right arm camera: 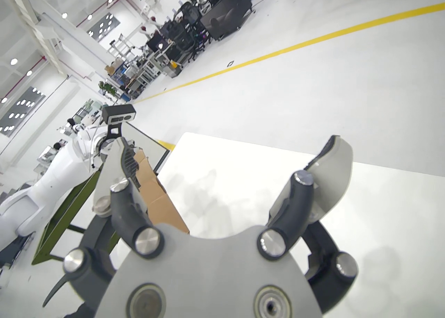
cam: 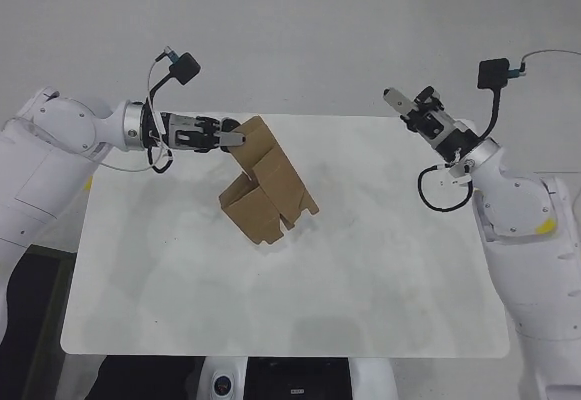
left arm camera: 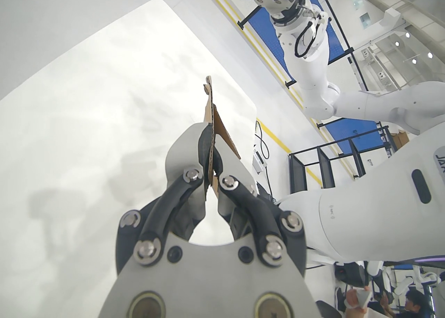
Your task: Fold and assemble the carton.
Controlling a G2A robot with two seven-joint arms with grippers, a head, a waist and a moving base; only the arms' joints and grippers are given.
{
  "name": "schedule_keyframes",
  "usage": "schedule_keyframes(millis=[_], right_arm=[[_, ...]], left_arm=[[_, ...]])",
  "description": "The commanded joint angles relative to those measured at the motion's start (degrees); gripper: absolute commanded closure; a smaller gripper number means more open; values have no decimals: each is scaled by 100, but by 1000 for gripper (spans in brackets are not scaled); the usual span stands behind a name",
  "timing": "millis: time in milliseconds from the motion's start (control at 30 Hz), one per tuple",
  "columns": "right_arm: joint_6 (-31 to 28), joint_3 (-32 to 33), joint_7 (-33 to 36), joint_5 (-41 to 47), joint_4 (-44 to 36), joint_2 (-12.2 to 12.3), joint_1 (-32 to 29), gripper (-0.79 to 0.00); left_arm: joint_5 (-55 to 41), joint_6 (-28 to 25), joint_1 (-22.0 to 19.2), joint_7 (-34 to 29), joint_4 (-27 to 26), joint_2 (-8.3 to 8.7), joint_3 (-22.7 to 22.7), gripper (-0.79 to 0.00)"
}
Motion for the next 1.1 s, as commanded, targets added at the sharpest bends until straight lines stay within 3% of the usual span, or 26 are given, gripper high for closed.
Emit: schedule_keyframes(millis=[0, 567, 967, 1000, 1067], right_arm=[[-131, -171, 250, 68, 197, -14, 132, -785], [-1435, -1886, 2617, 1544, 1824, -308, 1500, -785], [-2230, -2644, 2917, 2061, 2264, -538, 1958, -773], [-2272, -2684, 2936, 2131, 2298, -555, 1985, -690], [-2335, -2768, 2986, 2246, 2358, -586, 2032, -388]], left_arm=[[-84, 54, -33, -53, -5, 0, 73, 0], [-31, -243, -410, 243, -260, 154, 922, 0], [-691, -318, -753, 317, -508, 310, 1591, 0], [-760, -315, -779, 314, -516, 321, 1633, 0], [-907, -302, -826, 301, -541, 340, 1708, 0]])
